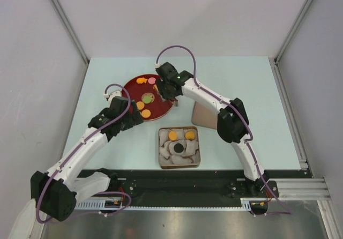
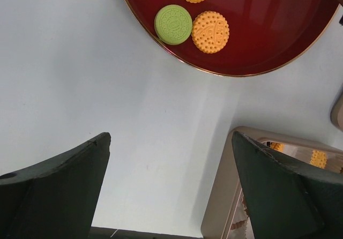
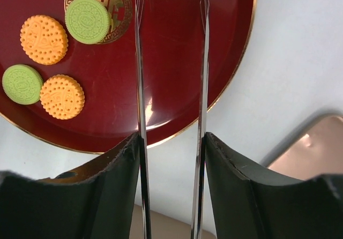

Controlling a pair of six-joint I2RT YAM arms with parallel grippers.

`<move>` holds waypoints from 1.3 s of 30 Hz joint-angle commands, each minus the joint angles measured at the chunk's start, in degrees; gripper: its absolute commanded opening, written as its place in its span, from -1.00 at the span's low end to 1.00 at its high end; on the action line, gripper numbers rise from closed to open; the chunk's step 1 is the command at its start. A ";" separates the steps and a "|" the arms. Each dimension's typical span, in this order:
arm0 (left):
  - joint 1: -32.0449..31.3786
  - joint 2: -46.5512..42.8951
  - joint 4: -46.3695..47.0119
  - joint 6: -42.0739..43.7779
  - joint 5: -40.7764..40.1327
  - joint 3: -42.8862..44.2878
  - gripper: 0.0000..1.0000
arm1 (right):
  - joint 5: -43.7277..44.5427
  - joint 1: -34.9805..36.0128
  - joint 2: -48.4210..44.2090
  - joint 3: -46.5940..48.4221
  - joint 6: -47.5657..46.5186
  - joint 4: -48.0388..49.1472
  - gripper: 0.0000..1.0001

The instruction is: Pack the cookies

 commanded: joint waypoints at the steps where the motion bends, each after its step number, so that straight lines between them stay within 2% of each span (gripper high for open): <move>1: 0.40 0.02 1.06 -0.15 -0.19 -0.27 0.99 | -0.86 0.04 0.88 3.89 -0.24 1.55 0.09; 6: 0.40 0.02 0.97 -0.15 -0.18 -0.35 1.00 | -1.30 0.04 4.38 7.40 -0.15 0.32 0.16; 13: 0.40 0.02 0.80 -0.06 -0.36 -0.44 1.00 | -2.27 -0.22 7.38 10.84 0.38 -0.56 0.15; 18: 0.40 -0.24 0.80 -0.06 -0.45 -0.44 0.99 | -2.01 -1.36 7.74 9.79 1.08 -1.26 0.00; 22: 0.40 -0.15 0.80 -0.06 -0.36 -0.44 1.00 | -1.39 -1.72 5.19 5.40 1.52 0.40 -0.20; 33: 0.40 -0.33 0.80 -0.06 -0.62 -0.44 0.99 | 0.54 -0.93 -8.50 -1.46 1.35 1.81 -0.29; 39: 0.40 -0.42 0.80 -0.15 -0.45 -0.35 1.00 | 2.39 1.80 -17.64 -5.06 0.21 -1.08 -0.30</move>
